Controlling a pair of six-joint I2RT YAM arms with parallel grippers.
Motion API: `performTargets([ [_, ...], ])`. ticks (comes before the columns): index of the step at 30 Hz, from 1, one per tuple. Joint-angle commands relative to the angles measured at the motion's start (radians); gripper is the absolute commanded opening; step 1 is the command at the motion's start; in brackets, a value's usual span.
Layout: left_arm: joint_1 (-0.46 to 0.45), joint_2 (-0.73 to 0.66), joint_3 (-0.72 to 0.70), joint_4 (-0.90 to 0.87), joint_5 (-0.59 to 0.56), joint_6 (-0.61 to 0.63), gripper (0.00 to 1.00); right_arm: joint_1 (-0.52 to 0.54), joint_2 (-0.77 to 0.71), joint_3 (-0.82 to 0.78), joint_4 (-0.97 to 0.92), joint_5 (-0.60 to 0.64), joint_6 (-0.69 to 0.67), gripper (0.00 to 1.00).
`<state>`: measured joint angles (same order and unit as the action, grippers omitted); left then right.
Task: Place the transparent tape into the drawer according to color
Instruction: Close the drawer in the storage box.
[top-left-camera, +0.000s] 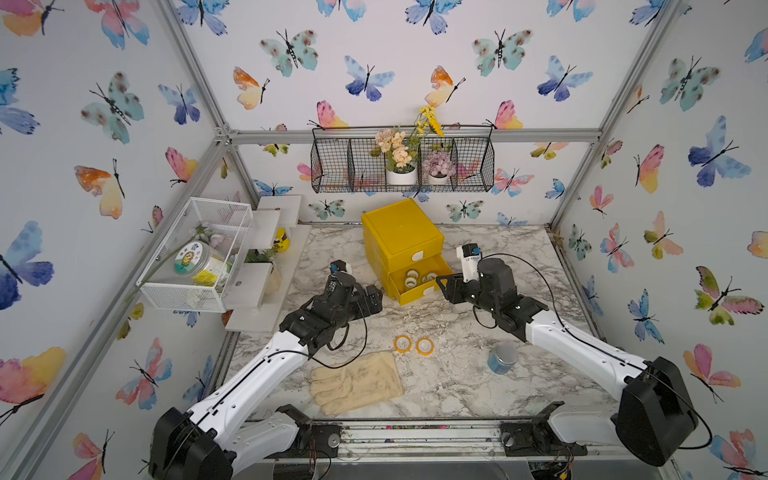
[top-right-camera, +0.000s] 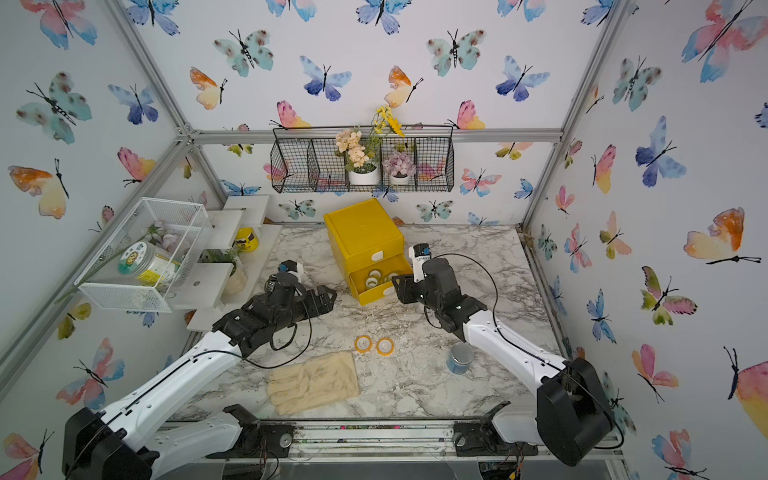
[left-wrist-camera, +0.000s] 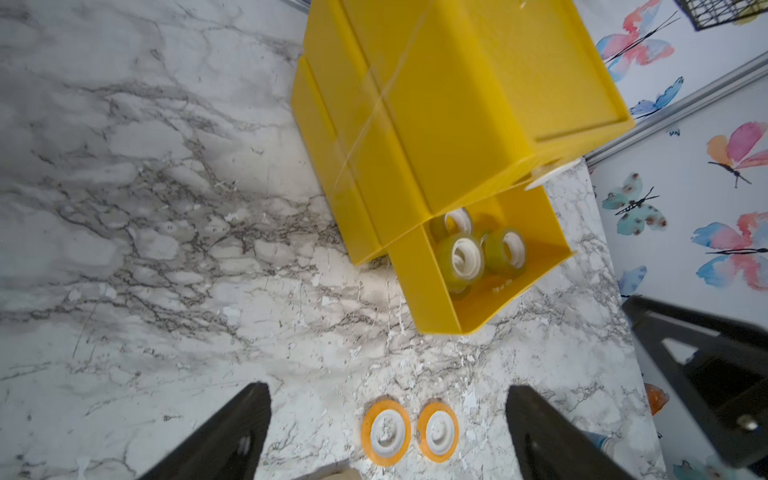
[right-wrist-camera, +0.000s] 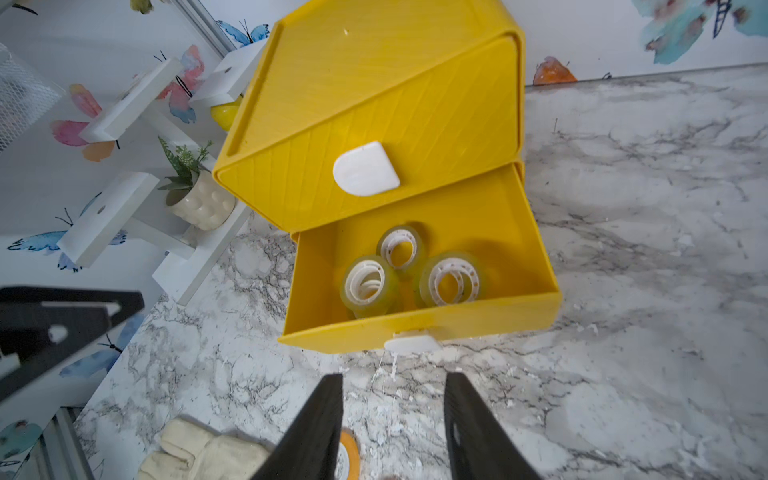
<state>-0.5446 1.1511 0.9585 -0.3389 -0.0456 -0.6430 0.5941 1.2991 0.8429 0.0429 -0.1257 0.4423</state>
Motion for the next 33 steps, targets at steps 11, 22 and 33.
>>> performTargets([
  [11, 0.023, 0.389, 0.371, 0.008, -0.039, 0.098, 0.92, -0.005, -0.019, -0.193, 0.145, -0.083, 0.076, 0.42],
  [22, 0.034, 0.459, 0.373, 0.001, -0.044, 0.099, 0.91, -0.007, 0.170, -0.111, 0.293, -0.072, 0.057, 0.41],
  [33, 0.036, 0.478, 0.350, -0.001, -0.038, 0.107, 0.91, -0.022, 0.375, 0.043, 0.387, -0.069, 0.063, 0.41],
])
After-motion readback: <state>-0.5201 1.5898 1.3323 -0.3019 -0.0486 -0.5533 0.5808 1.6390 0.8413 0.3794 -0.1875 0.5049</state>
